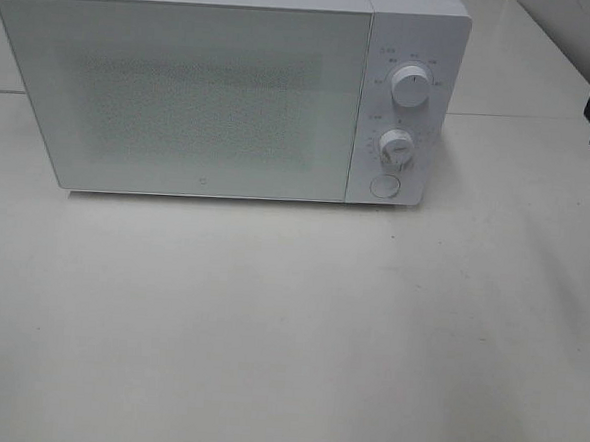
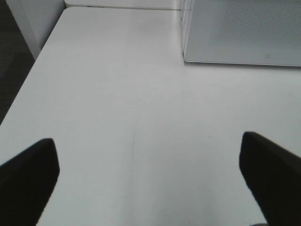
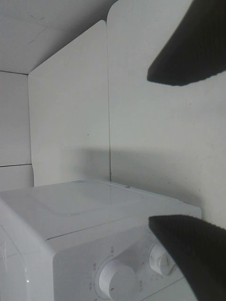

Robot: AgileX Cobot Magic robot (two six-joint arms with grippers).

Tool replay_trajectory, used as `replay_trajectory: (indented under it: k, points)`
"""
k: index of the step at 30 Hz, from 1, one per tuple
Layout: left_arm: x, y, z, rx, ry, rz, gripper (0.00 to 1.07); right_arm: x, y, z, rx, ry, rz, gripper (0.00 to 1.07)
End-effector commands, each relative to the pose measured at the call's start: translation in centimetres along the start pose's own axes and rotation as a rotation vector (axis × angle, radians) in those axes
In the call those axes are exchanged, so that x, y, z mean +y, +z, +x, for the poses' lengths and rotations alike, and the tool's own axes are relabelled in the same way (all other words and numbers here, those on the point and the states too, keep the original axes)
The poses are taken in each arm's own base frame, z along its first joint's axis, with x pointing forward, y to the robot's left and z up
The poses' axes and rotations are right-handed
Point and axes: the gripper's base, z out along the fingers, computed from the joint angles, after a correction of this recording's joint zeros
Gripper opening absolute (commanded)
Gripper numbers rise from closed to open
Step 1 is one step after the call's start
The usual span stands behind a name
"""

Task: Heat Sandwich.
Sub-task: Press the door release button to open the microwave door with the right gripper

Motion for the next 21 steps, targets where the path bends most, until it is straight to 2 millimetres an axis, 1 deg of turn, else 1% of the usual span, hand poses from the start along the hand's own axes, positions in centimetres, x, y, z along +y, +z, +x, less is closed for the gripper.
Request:
replay_trajectory:
  k: [1, 3, 5, 7, 8, 11, 13, 14, 16, 17, 18, 21]
  points:
    - [0.0, -0.1, 0.0, -0.017, -0.001, 0.002, 1.00, -0.3, 0.1, 0.7, -0.064, 0.030, 0.021, 0.74]
    - [0.0, -0.1, 0.0, -0.017, -0.001, 0.002, 1.00, -0.5, 0.2, 1.0, -0.069, 0.041, 0.032, 0.74]
    - [0.0, -0.1, 0.0, -0.017, -0.001, 0.002, 1.00, -0.7, 0.5, 1.8, -0.072, 0.053, 0.055, 0.74]
    - [0.0, -0.1, 0.0, -0.017, -0.001, 0.002, 1.00, -0.5, 0.8, 2.5, -0.061, 0.059, 0.054, 0.74]
    - [0.0, -0.1, 0.0, -0.017, -0.001, 0.002, 1.00, -0.5, 0.8, 2.5, -0.061, 0.059, 0.054, 0.74]
    - [0.0, -0.1, 0.0, -0.017, -0.001, 0.002, 1.00, 0.8, 1.4, 3.8, -0.036, 0.013, 0.017, 0.74]
    - [0.0, -0.1, 0.0, -0.017, -0.001, 0.002, 1.00, 1.1, 1.6, 4.0, -0.031, -0.010, 0.014, 0.74]
    - [0.0, -0.1, 0.0, -0.017, -0.001, 0.002, 1.00, 1.8, 1.9, 4.7, -0.027, -0.058, 0.015, 0.74]
    - [0.0, -0.1, 0.0, -0.017, -0.001, 0.002, 1.00, 2.4, 2.3, 5.2, -0.022, -0.084, 0.027, 0.74]
    - [0.0, -0.1, 0.0, -0.017, -0.001, 0.002, 1.00, 3.0, 2.5, 5.9, -0.009, -0.100, 0.034, 0.74]
    - [0.0, -0.1, 0.0, -0.017, -0.001, 0.002, 1.00, 3.0, 2.5, 5.9, -0.009, -0.100, 0.034, 0.74]
    - [0.0, -0.1, 0.0, -0.017, -0.001, 0.002, 1.00, 3.9, 2.8, 6.8, 0.010, -0.104, 0.045, 0.74]
